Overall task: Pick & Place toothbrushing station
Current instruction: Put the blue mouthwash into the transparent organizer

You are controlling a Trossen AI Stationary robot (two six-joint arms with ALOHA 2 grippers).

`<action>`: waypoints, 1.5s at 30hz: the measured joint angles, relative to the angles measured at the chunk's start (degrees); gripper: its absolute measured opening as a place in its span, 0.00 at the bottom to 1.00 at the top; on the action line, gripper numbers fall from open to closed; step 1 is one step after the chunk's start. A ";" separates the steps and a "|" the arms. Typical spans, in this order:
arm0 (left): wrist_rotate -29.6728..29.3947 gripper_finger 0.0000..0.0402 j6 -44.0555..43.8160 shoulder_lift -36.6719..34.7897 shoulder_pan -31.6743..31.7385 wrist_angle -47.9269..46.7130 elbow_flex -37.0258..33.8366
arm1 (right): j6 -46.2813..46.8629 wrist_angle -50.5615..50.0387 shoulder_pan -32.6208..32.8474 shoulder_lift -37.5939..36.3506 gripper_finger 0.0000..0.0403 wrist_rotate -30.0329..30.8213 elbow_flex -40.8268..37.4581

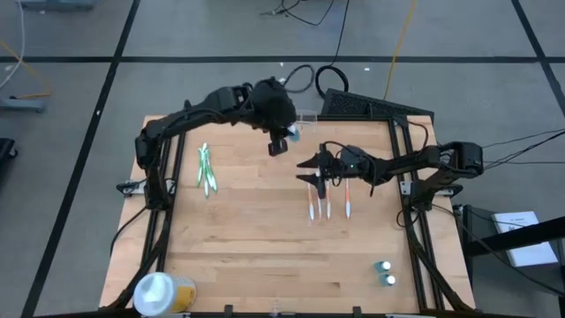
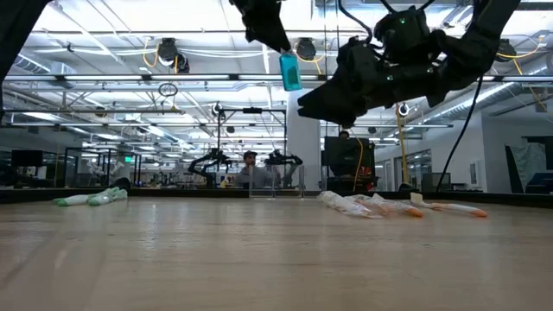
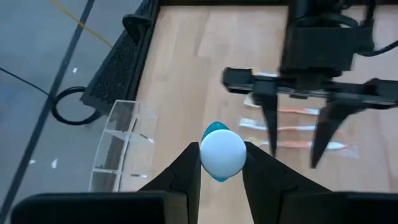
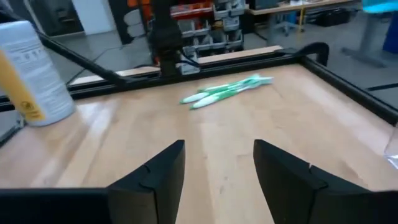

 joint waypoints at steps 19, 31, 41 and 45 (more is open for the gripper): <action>6.24 0.23 -1.42 11.85 17.50 9.22 -0.20 | -3.42 -14.54 0.13 -24.51 0.43 0.51 -4.46; 6.24 0.23 -2.67 17.79 18.62 12.42 -0.22 | -4.49 -10.76 0.12 -25.39 0.42 2.24 -7.06; 5.77 0.23 -3.24 19.57 17.89 12.32 -0.20 | -4.42 -11.00 0.12 -25.39 0.42 2.23 -7.06; 4.47 0.23 -3.46 20.22 17.41 12.52 -0.20 | -4.40 -11.03 0.12 -25.39 0.42 2.23 -7.06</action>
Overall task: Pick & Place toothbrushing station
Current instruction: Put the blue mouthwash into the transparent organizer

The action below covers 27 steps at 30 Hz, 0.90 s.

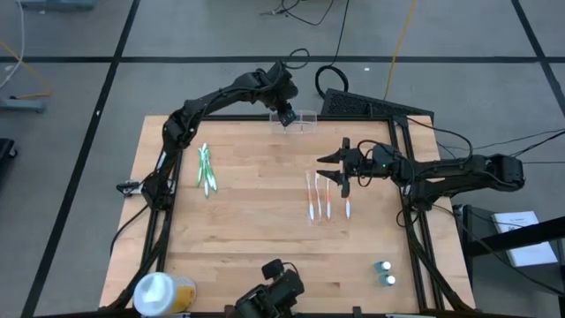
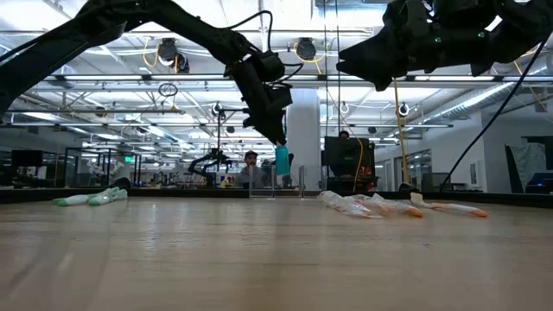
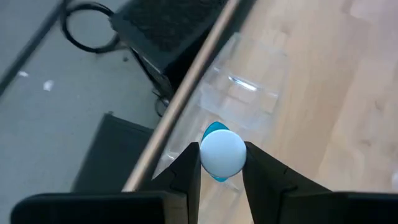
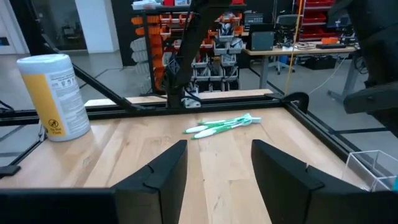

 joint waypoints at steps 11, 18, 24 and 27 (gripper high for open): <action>-4.68 0.23 -3.01 1.31 -0.38 0.17 0.02 | 0.09 -0.02 0.00 0.00 0.42 0.00 0.00; -4.80 0.23 -4.64 1.53 -0.48 0.25 -0.33 | 0.09 -0.02 0.00 0.00 0.42 0.00 0.00; -4.85 0.23 -5.41 1.50 -0.75 0.27 -0.33 | 0.11 -0.02 0.00 0.00 0.42 -0.02 0.02; -4.85 0.23 -5.82 1.50 -0.89 0.25 -0.33 | 0.11 -0.02 0.00 0.00 0.42 0.00 0.02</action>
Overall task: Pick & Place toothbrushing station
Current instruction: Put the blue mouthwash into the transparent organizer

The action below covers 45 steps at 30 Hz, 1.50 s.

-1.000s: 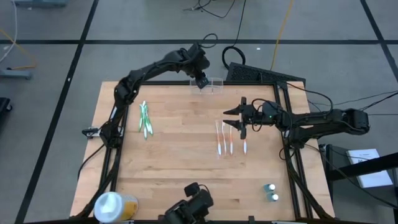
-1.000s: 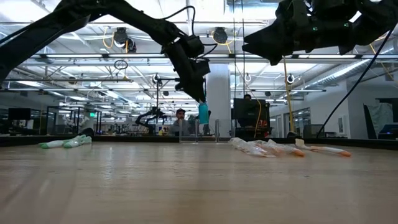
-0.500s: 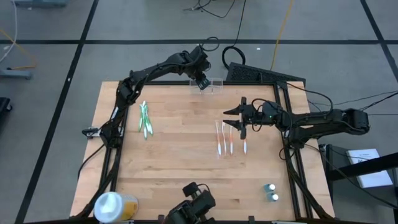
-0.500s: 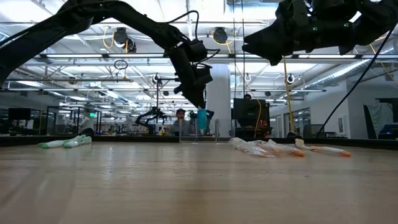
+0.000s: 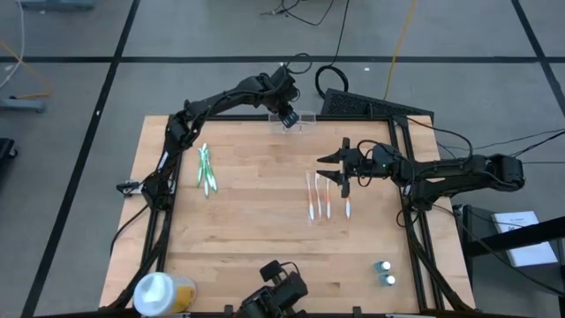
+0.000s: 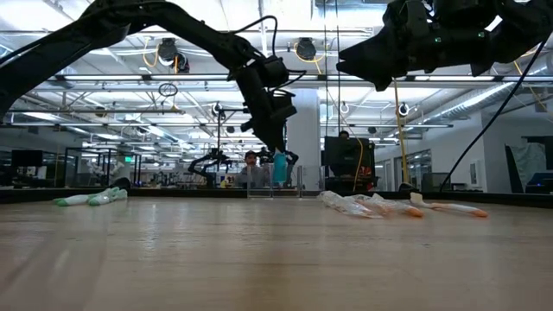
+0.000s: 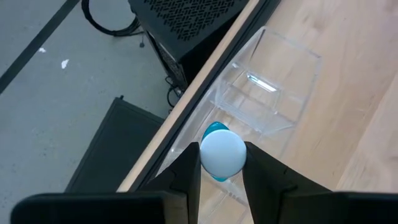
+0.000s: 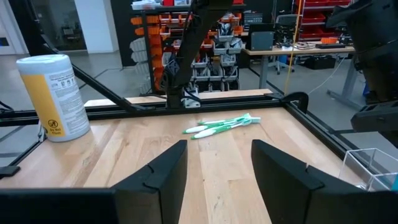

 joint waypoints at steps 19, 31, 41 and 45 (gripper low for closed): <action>-0.55 0.23 -0.79 3.56 -0.49 0.56 -0.11 | 0.02 -0.15 0.00 0.00 0.42 -0.04 0.04; -3.60 0.24 -1.03 3.56 -0.36 1.11 -0.11 | 0.02 -0.26 0.00 0.00 0.42 -0.22 0.04; -6.58 0.54 -1.27 3.56 -0.42 1.16 -0.09 | 0.02 -0.32 0.00 0.00 0.42 -0.24 0.04; -6.57 0.56 -1.06 3.56 -0.42 1.30 -0.09 | 0.02 -0.54 0.00 0.00 0.42 -0.24 0.04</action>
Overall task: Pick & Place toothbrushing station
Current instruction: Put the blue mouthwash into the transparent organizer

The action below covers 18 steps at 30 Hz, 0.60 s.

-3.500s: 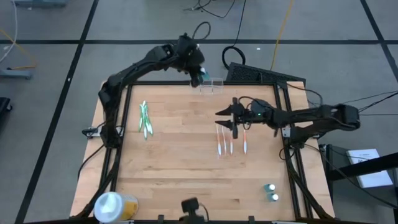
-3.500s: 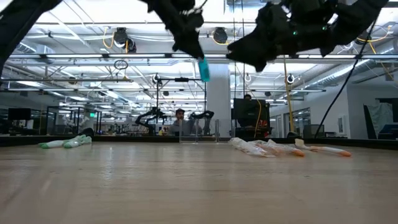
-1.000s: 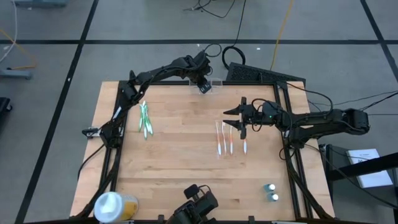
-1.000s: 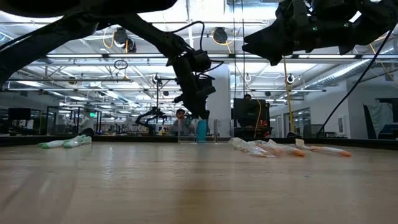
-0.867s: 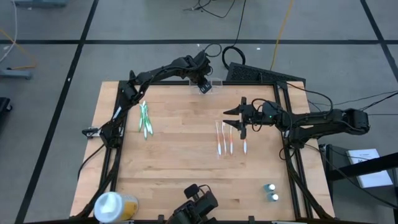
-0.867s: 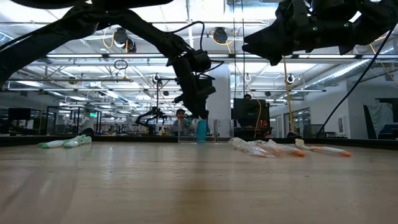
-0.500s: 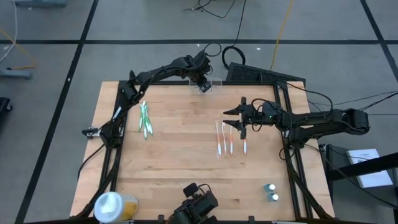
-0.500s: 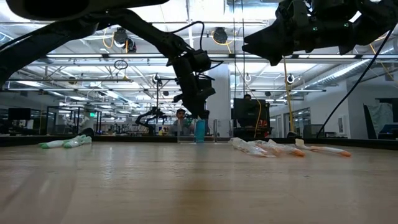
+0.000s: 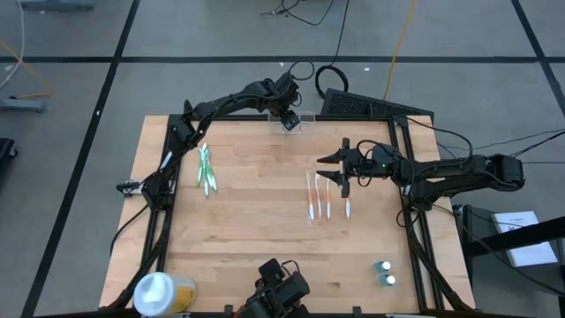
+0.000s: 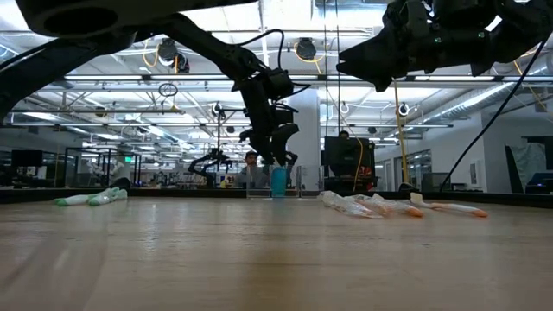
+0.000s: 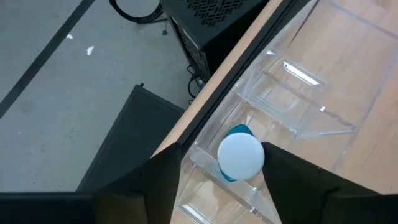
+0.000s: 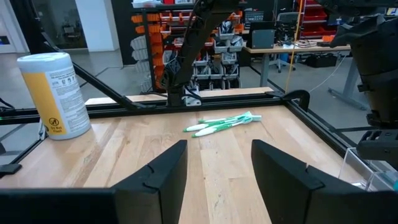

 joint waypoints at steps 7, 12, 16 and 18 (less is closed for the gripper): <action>0.01 0.57 2.24 0.00 -0.02 -0.01 0.07 | 0.00 -0.32 0.00 0.00 0.42 0.00 0.00; -0.17 0.57 4.35 -0.54 -0.02 -0.17 0.07 | 0.00 -0.40 0.00 0.00 0.42 0.00 0.00; -1.46 0.57 4.60 -2.17 -0.37 0.17 0.09 | 0.00 -0.41 0.00 0.00 0.42 -0.02 0.00; -1.77 0.57 4.70 -3.39 -0.46 -0.08 0.09 | 0.00 -0.65 -0.01 0.00 0.42 -0.03 0.00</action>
